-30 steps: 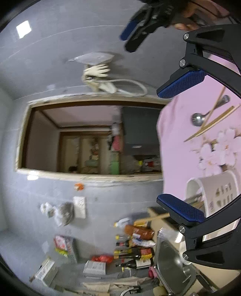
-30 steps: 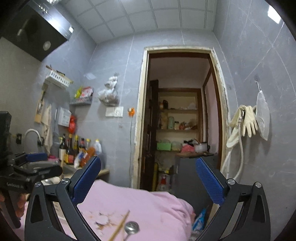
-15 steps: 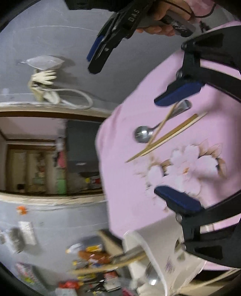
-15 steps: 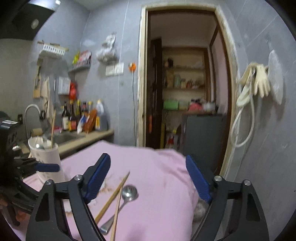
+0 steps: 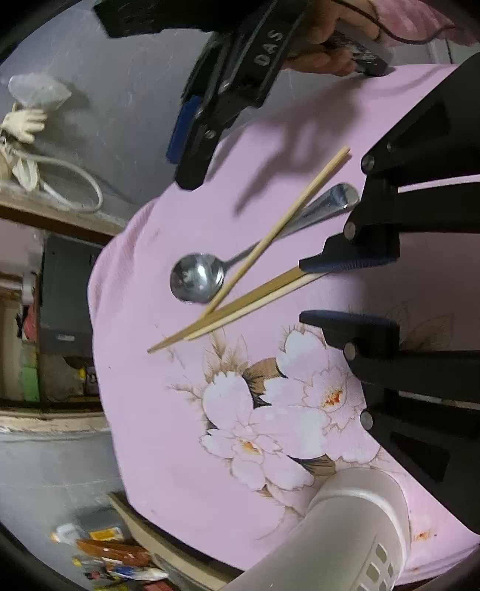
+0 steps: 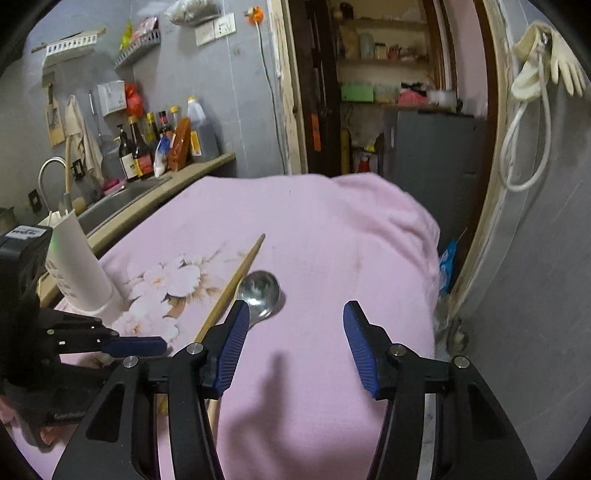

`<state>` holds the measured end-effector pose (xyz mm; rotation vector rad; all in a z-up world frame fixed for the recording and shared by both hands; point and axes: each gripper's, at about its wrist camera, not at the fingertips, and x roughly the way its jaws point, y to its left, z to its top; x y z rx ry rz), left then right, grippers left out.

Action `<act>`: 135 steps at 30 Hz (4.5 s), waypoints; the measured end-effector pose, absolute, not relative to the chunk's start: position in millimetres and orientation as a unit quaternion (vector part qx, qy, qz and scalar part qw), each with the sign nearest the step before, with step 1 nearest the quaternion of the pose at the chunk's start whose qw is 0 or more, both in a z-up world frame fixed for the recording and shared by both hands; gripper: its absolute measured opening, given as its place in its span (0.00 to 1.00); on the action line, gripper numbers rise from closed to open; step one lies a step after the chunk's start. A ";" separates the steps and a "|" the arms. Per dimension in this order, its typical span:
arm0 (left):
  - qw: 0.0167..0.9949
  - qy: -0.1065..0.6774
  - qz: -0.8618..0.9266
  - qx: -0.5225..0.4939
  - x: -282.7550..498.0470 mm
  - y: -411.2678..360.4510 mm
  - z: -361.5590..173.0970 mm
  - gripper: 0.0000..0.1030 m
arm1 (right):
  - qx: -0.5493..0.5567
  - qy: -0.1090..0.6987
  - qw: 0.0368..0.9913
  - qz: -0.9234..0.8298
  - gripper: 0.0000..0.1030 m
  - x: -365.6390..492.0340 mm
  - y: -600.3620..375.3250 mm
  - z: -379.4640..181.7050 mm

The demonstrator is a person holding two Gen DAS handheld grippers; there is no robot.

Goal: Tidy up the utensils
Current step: 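Grasp a wooden chopstick with the left tool while the right tool grasps a silver spoon, then lift the chopstick with the left tool while the right tool lifts the spoon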

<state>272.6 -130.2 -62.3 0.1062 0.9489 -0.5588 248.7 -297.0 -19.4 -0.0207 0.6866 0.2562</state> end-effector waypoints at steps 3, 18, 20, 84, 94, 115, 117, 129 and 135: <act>0.850 0.456 -0.260 0.049 277.7 -129.7 -64.1 0.12 | -0.001 0.348 0.928 0.130 0.50 252.6 -298.1 -21.9; 0.855 0.460 -0.234 0.049 304.9 -145.8 -65.5 0.06 | 0.002 0.392 0.911 0.131 0.50 272.9 -296.9 -35.7; 0.858 0.461 -0.223 0.044 301.9 -138.8 -64.1 0.04 | -0.009 0.403 0.906 0.131 0.50 276.7 -292.4 -38.7; 0.862 0.442 -0.239 -0.071 262.4 -75.1 -45.2 0.03 | -0.161 0.411 0.883 0.158 0.03 298.4 -203.9 -61.2; 0.896 0.360 -0.249 -0.073 235.1 -68.0 -22.4 0.03 | -0.163 0.297 0.934 0.111 0.02 262.5 -211.6 -34.0; 0.970 0.074 -0.207 -0.102 177.0 -20.3 52.2 0.03 | -0.082 -0.029 0.991 0.097 0.02 148.8 -190.9 62.4; 0.973 0.050 -0.202 -0.099 175.0 -8.9 69.5 0.03 | -0.077 -0.055 0.990 0.107 0.02 144.7 -181.9 75.3; 0.986 -0.049 -0.133 -0.093 175.2 75.6 124.5 0.03 | -0.014 -0.134 0.975 0.178 0.02 157.9 -124.6 116.2; 0.973 -0.001 -0.162 -0.164 221.7 134.0 112.1 0.03 | 0.062 -0.109 0.960 0.249 0.02 190.3 -108.2 114.0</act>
